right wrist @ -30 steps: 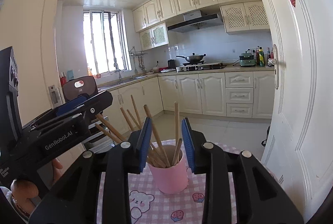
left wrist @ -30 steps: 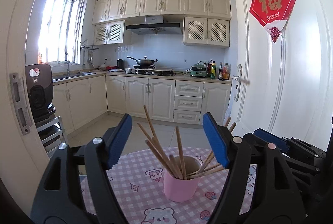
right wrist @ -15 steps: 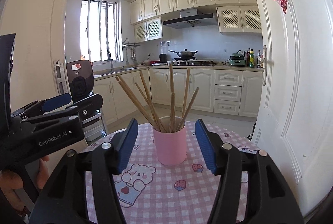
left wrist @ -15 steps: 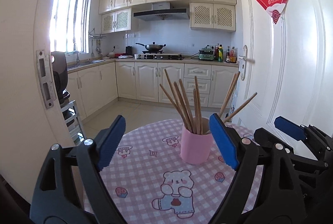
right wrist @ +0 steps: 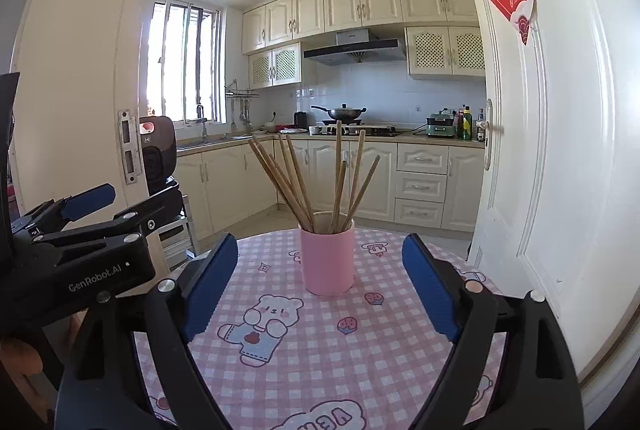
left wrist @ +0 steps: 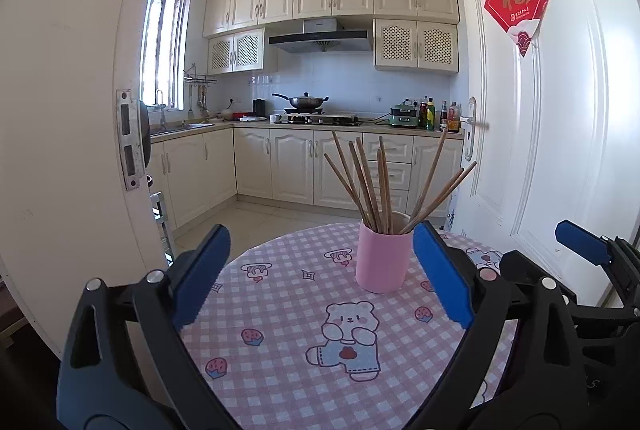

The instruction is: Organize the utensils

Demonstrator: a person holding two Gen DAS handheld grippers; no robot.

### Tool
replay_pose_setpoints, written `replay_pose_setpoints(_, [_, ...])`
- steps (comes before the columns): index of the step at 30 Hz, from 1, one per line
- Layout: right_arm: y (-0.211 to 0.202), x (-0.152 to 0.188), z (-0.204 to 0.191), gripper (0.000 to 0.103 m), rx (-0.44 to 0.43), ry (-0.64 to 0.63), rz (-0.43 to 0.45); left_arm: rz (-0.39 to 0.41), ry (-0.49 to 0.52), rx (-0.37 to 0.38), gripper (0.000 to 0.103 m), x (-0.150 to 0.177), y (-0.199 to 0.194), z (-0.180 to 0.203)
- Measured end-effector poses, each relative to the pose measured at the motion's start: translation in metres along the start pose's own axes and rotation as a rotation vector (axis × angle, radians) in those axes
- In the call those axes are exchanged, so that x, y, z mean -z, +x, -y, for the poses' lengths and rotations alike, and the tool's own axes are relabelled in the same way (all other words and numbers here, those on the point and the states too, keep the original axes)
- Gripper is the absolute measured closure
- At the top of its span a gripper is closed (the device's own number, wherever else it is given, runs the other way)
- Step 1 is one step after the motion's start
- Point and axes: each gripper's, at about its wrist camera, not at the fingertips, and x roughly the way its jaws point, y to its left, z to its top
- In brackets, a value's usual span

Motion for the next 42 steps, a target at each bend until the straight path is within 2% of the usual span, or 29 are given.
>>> replay_pose_setpoints(13, [-0.0054, -0.0006, 0.0003, 0.017, 0.018, 0.017, 0.027, 0.019, -0.015, 0.025, 0.012, -0.0033, -0.0041, -0.0027])
replay_pose_setpoints(22, [-0.0046, 0.0000, 0.0037, 0.008, 0.051, 0.026, 0.028, -0.004, -0.045, 0.038, 0.012, -0.0030, 0.0015, -0.0026])
replay_pose_setpoints(42, [-0.0084, -0.0064, -0.0046, 0.008, 0.085, -0.013, 0.042, 0.027, -0.020, -0.014, 0.007, -0.0087, -0.0059, -0.0036])
